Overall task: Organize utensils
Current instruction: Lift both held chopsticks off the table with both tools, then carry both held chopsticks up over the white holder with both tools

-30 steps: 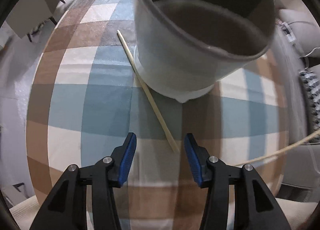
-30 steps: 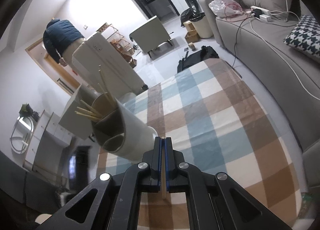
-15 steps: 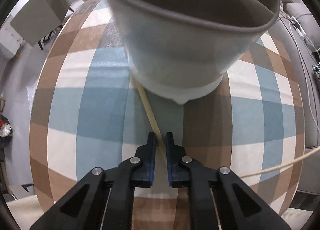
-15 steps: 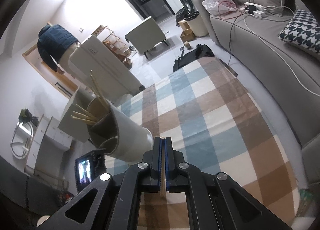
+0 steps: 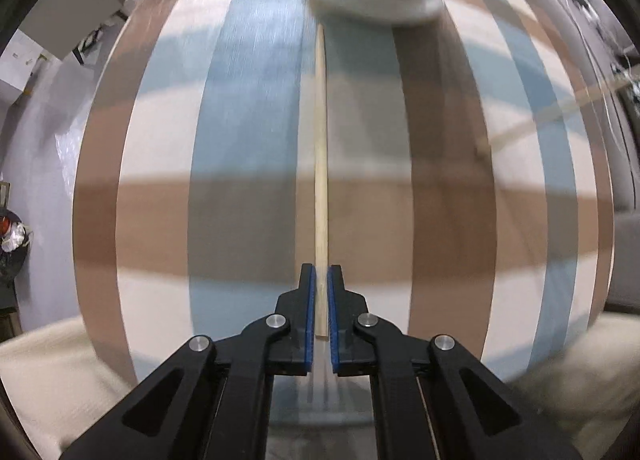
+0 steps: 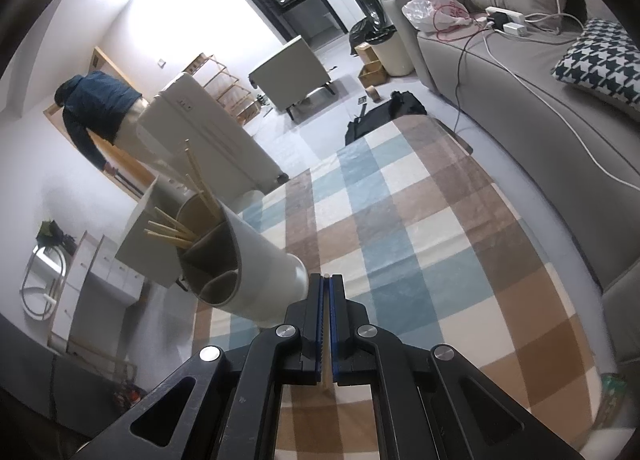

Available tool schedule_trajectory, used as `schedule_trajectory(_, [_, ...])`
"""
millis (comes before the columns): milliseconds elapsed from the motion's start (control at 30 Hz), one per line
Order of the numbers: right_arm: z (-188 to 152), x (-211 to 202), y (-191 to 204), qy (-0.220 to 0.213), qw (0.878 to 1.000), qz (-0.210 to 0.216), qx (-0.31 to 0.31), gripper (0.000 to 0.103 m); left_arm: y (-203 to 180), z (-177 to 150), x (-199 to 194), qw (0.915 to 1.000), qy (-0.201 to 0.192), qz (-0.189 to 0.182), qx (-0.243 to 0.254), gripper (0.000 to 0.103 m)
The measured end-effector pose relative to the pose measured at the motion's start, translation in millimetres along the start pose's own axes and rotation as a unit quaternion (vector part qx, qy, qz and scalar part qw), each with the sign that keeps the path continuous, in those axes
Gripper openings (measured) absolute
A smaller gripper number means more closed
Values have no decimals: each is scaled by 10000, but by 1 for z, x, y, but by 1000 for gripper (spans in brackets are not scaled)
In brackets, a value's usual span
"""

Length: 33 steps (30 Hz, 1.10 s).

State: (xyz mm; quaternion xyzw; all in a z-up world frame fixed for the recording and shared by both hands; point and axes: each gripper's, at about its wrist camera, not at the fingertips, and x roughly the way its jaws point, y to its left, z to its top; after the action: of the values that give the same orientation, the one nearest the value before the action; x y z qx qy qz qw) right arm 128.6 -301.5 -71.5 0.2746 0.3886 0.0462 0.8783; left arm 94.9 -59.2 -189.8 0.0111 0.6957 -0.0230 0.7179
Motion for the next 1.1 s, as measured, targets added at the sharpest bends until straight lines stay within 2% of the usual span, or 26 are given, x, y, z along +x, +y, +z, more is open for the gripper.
schedule_trajectory(133, [-4,0,5,21,10000,12,-50,2,11,-16,2,9991,409,-58,-77,4])
schedule_trajectory(200, [-5,0,7,17,9999,28,-101,2,15,-13,1,9989,454,-124,-90,15])
schedule_trajectory(300, [-5,-2,8,17,9999,11,-159,2,17,-5,-8,9998,123,-73,-138,30])
schedule_trajectory(333, [-5,-2,6,17,9999,4,-154,2,16,1,-11,9999,4,-72,-150,40])
schedule_trajectory(367, [-5,-2,5,18,9999,-5,-132,2,15,6,-11,9999,-48,-52,-125,45])
schedule_trajectory(567, [-2,0,-1,34,10000,7,-22,2,15,36,2,9988,-216,433,-76,48])
schedule_trajectory(633, [-1,0,0,28,10000,16,-50,2,18,43,4,9989,-265,376,-105,45])
schedule_trajectory(700, [0,1,1,30,10000,30,-86,2,15,46,5,9993,-258,274,-18,28])
schedule_trajectory(733, [0,1,1,30,9999,23,-97,2,17,50,1,9996,-222,163,86,10])
schedule_trajectory(767, [1,2,2,38,9999,24,-98,2,15,53,1,9997,-171,121,153,2])
schedule_trajectory(833, [1,4,1,69,9999,20,-99,2,13,56,3,9994,-161,190,245,2])
schedule_trajectory(933, [-1,6,1,120,9999,7,-116,2,17,58,2,9996,-239,48,123,2])
schedule_trajectory(1100, [-5,3,10,156,9991,26,-389,2,41,55,-29,9962,-854,-108,118,2])
